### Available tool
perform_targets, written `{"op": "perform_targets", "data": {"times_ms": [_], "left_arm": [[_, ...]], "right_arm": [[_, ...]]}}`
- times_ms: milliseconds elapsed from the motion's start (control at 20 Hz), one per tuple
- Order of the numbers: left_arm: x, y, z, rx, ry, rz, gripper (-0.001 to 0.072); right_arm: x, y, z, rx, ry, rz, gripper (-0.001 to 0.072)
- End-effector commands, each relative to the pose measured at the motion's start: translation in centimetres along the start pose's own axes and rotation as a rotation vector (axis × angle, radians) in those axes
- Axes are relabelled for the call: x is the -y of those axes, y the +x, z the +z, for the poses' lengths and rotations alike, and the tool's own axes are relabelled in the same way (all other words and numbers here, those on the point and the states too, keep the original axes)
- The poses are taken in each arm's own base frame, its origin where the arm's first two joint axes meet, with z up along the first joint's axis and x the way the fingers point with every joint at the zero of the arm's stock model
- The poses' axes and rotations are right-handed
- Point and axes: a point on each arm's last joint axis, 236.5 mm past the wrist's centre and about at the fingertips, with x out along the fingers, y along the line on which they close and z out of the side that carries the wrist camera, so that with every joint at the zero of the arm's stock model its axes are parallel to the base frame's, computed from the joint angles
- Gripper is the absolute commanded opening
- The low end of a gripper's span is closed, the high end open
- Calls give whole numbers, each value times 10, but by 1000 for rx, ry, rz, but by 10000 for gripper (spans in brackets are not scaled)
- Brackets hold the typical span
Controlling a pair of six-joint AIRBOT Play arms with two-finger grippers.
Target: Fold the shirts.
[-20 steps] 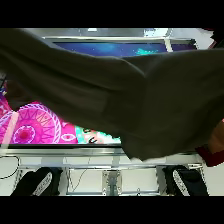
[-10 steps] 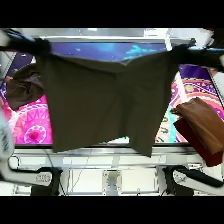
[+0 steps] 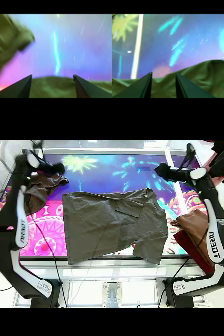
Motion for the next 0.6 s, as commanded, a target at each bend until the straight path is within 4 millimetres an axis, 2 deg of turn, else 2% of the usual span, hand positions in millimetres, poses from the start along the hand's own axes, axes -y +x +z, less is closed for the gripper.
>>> {"op": "perform_targets", "data": {"times_ms": [0, 150, 200, 250, 300, 400, 500, 550], "left_arm": [[-34, -115, 52, 147, 109, 141, 579], [-75, -226, 56, 241, 89, 286, 580], [-89, -251, 43, 235, 63, 320, 579], [-104, -268, 15, 185, 28, 353, 579], [-118, -273, -22, 111, -19, 379, 580], [-131, -261, -102, -3, -139, 386, 579], [-117, -231, -175, -77, -305, 301, 580], [-98, -212, -206, -111, -396, 224, 579]], "right_arm": [[23, -61, -4, -120, -101, -82, 353], [56, -130, -33, -287, -148, -224, 353], [65, -146, -44, -329, -139, -256, 353], [72, -157, -61, -372, -125, -260, 353], [78, -164, -83, -423, -109, -256, 353], [94, -170, -140, -521, -26, -257, 353], [99, -172, -207, -626, 94, -219, 353], [97, -173, -239, -672, 153, -191, 353]]}}
